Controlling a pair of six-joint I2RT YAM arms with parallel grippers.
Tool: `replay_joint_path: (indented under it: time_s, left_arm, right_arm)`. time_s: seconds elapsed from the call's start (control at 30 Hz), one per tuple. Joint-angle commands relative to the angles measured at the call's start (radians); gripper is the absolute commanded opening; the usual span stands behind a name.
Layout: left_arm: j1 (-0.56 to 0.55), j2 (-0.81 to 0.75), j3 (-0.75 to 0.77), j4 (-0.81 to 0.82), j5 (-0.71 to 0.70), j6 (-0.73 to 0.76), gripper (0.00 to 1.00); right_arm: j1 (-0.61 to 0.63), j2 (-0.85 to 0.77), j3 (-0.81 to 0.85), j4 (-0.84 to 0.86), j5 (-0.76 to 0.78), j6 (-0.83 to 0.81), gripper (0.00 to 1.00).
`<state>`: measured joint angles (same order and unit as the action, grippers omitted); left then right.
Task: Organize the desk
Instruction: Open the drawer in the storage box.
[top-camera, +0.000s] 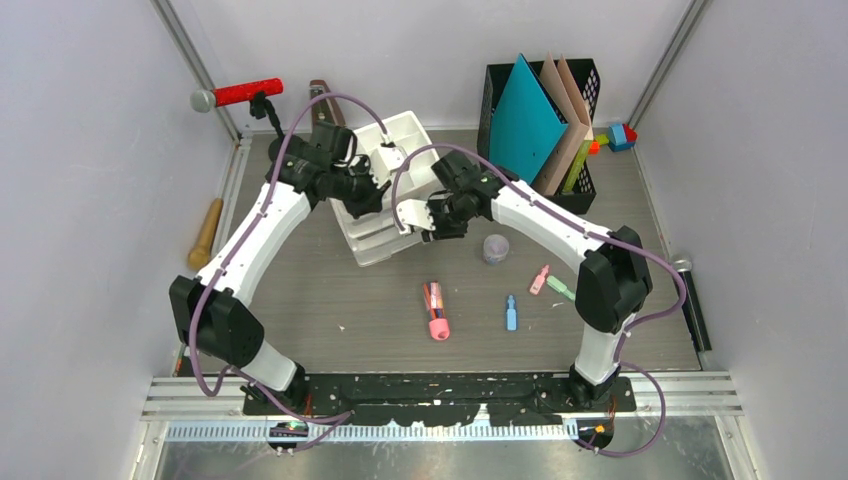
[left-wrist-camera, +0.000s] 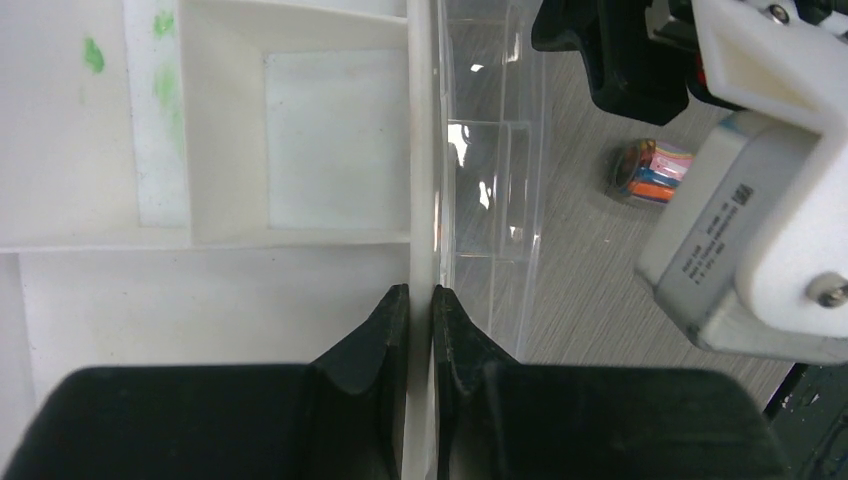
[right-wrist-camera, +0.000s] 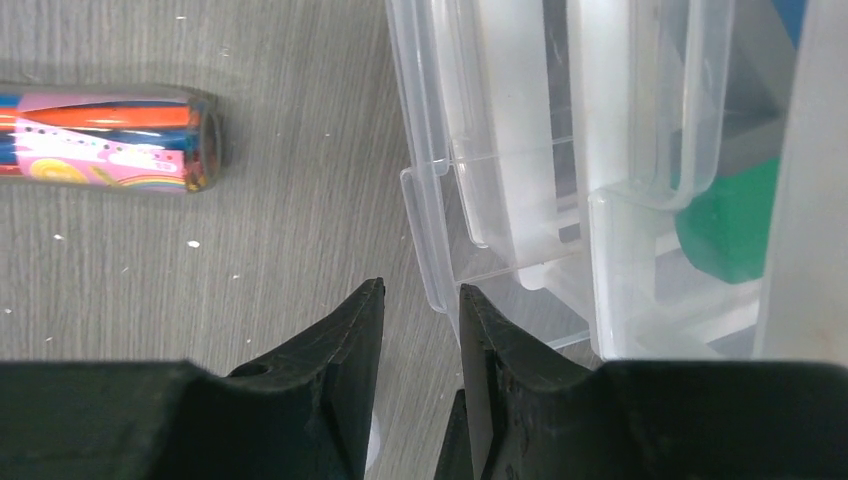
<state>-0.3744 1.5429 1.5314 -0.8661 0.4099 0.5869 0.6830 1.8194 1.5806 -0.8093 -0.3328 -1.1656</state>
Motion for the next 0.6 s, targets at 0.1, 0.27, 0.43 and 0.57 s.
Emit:
replay_joint_path:
  time_s: [0.1, 0.27, 0.43, 0.57]
  left_arm:
    - [0.035, 0.096, -0.002, -0.156, -0.165, 0.064, 0.00]
    - [0.035, 0.113, 0.015, -0.160, -0.177, 0.069, 0.07]
    - [0.035, 0.120, 0.015, -0.156, -0.191, 0.075, 0.21]
    - [0.037, 0.115, 0.008, -0.153, -0.195, 0.078, 0.30]
  right_arm:
    - [0.071, -0.039, 0.047, -0.269, -0.032, 0.010, 0.39]
    - [0.089, -0.040, 0.097, -0.335, -0.062, 0.032, 0.39]
    - [0.096, -0.035, 0.123, -0.345, -0.047, 0.043, 0.39]
    - [0.096, -0.041, 0.126, -0.322, -0.031, 0.062, 0.41]
